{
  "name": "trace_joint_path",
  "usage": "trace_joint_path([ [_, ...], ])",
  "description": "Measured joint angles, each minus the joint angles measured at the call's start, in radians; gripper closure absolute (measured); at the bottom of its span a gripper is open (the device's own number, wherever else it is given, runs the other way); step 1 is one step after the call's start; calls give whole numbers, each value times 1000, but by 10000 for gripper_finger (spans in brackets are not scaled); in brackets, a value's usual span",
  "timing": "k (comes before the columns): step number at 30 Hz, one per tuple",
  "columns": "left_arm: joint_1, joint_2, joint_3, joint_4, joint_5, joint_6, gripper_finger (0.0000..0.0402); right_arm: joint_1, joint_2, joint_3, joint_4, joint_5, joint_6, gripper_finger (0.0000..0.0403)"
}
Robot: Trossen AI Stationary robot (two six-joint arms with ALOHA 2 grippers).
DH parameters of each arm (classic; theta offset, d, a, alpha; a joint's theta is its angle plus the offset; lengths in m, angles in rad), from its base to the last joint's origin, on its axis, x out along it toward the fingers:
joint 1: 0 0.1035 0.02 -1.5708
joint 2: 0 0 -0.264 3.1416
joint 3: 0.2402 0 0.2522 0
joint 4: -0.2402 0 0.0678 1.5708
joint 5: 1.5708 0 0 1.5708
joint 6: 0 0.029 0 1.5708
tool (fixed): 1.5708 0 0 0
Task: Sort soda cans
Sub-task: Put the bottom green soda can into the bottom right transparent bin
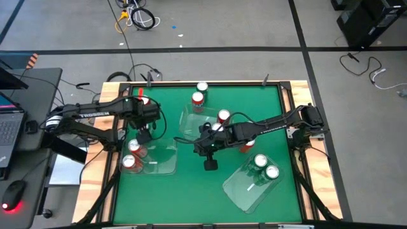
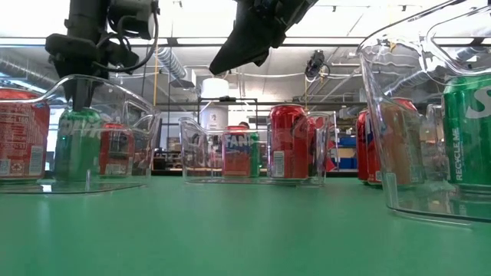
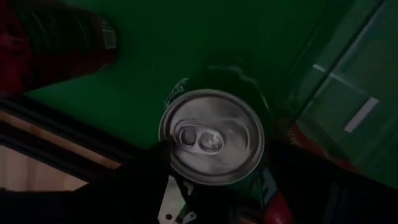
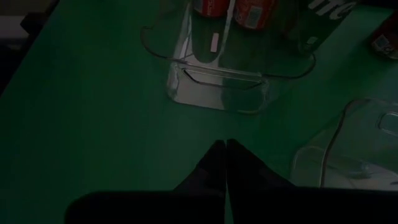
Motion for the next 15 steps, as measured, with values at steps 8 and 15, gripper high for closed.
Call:
trace_joint_path([
  [8,0,1,-1,11,9,0,121,2,0,0,0,0,0,401],
  [15,0,1,7,-22,3,-5,121,2,0,0,1,-1,0,401],
])
